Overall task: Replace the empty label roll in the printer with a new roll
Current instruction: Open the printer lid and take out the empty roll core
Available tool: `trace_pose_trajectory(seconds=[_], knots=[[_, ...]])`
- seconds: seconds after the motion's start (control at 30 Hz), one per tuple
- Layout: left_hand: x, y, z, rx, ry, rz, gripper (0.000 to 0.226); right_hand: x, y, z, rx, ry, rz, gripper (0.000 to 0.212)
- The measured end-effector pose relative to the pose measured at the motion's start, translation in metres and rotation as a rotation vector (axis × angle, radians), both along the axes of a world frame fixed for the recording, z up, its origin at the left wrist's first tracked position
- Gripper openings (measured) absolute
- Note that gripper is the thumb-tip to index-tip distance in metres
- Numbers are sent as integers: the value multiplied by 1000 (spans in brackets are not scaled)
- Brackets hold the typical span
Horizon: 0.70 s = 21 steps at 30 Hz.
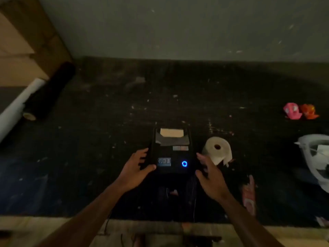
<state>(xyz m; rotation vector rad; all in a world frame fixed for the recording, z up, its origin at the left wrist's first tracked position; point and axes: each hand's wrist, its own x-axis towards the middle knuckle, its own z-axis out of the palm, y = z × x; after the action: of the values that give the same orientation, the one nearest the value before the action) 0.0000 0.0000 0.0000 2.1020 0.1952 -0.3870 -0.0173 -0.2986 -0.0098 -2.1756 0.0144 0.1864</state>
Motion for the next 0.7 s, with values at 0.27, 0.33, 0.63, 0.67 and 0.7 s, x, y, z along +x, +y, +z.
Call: trace_pose_trajectory(seconds=[0.27,0.33,0.63,0.67,0.7], knots=[[-21,-10,-29,-59,77,44,76,-7,13,-32,171,215,-155,66],[-21,-12,-30,-84,90,68,78,-4,13,-33,192,233,-171,63],[-23,-12,-33,-56,32,77,72,-2,7,-33,142,201,-124,63],[-23,-12,-31,-55,28,79,70,-2,7,-31,136,200,-119,62],[-23,-12,-30,-55,22,78,67,-1,6,-32,132,193,-113,62]])
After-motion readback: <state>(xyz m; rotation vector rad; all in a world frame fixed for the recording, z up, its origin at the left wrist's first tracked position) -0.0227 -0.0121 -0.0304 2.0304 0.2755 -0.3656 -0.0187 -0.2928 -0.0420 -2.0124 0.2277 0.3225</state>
